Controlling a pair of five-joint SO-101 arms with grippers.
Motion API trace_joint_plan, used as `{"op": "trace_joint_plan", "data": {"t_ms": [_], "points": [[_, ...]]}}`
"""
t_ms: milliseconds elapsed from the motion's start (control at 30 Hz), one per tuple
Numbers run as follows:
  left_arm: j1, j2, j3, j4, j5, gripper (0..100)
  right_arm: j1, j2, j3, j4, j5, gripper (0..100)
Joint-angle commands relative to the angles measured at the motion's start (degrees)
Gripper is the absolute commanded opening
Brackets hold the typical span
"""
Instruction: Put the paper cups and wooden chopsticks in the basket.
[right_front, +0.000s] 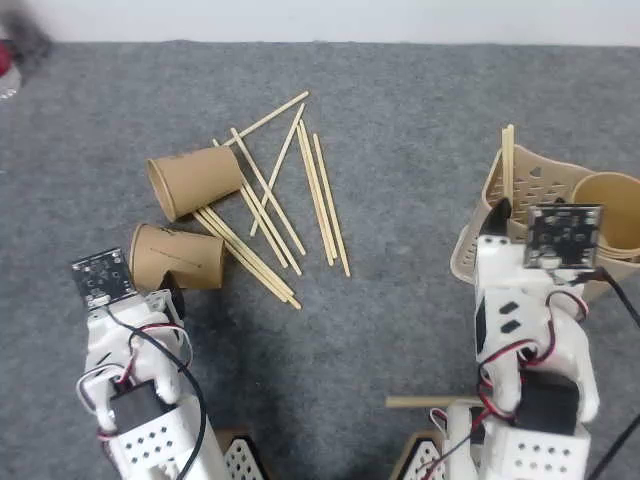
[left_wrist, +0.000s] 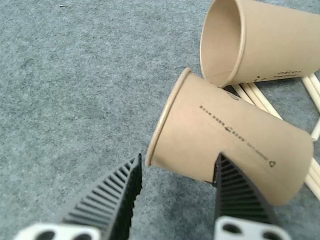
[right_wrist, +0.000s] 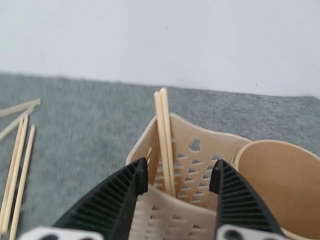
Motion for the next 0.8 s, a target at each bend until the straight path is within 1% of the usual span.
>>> {"op": "trace_joint_plan", "data": {"t_ms": [0,67,100,233,367,467,600,700,767], "points": [[-0.44,-0.53,-1.27,0.00,0.26,23,-6.99,2.24,-4.13,9.71,17.32,20.5],[-0.44,-0.53,-0.84,-0.09,0.18,23,-11.38,3.91,-4.13,16.48,26.81,20.5],[-0.44,-0.53,-0.84,-0.09,0.18,23,-13.49,4.70,-4.22,19.65,29.71,20.5],[-0.44,-0.53,-0.75,-0.09,0.18,23,-19.74,9.10,-4.04,30.64,37.98,20.5],[-0.44,-0.53,-0.75,-0.09,0.18,23,-23.25,15.25,-3.87,38.37,46.86,20.5],[-0.44,-0.53,-0.75,-0.18,0.09,23,-27.38,19.74,-3.78,41.98,50.11,20.5],[-0.44,-0.53,-0.57,-1.05,0.09,23,-34.51,24.84,-1.67,43.91,51.60,20.5],[-0.44,-0.53,0.04,-1.76,0.09,23,-38.11,27.74,2.64,39.60,50.81,20.5],[-0.44,-0.53,0.04,-1.76,0.09,23,-38.37,29.23,5.63,35.21,49.76,20.5]]}}
